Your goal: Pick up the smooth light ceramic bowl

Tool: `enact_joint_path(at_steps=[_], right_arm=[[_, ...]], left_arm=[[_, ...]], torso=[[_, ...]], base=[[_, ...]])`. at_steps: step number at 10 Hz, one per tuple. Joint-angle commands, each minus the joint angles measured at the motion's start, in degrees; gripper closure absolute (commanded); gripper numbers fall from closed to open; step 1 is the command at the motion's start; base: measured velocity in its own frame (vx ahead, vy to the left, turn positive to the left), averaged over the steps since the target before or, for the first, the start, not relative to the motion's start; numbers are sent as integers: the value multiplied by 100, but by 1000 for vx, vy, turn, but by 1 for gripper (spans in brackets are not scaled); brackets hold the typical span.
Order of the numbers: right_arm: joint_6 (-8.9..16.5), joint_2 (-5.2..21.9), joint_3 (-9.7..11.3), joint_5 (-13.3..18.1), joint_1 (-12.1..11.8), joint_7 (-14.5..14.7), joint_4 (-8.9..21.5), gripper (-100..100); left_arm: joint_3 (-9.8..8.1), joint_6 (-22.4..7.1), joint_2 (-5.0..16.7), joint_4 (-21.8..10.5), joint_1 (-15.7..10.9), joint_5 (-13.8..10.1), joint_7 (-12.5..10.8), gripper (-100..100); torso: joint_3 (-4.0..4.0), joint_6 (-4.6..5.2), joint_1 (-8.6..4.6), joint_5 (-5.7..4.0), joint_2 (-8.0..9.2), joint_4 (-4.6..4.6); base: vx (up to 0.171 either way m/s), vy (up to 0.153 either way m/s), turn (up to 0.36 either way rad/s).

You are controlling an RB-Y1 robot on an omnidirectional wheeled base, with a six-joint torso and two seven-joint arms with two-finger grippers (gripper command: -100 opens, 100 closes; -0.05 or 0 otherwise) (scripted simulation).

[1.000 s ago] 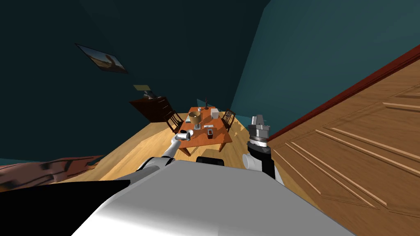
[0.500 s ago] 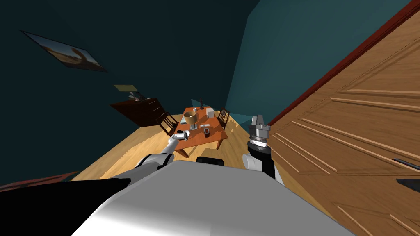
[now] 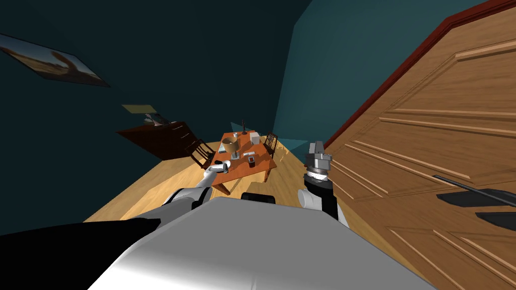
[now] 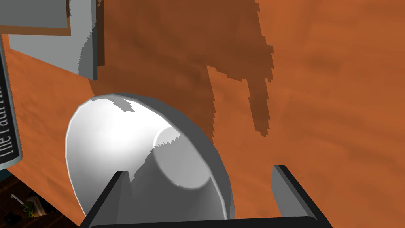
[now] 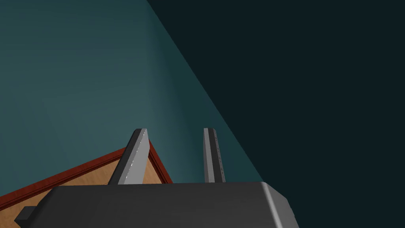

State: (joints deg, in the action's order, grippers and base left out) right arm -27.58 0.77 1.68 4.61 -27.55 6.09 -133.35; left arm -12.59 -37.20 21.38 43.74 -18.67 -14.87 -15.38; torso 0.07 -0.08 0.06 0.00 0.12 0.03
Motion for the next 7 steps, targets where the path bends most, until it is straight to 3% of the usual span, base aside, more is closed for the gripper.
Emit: enact_joint_path(at_steps=[1,5,6,7], right_arm=[[0,0,0,0,0,0,0,0],[0,0,0,0,0,0,0,0],[0,0,0,0,0,0,0,0],[0,0,0,0,0,0,0,0]], left_arm=[[0,0,0,0,0,0,0,100],[-5,-4,-2,-1,1,-6,-9,100],[-6,-5,-3,-1,2,-7,-11,0],[89,-79,-71,158,50,34,16,100]], torso=[[0,0,0,0,0,0],[-7,4,-1,-3,-11,-3],[-7,5,-2,-3,-11,-3],[-6,5,-2,-4,-10,-3]], base=[[0,0,0],[-1,-1,2],[0,0,0],[44,9,256]])
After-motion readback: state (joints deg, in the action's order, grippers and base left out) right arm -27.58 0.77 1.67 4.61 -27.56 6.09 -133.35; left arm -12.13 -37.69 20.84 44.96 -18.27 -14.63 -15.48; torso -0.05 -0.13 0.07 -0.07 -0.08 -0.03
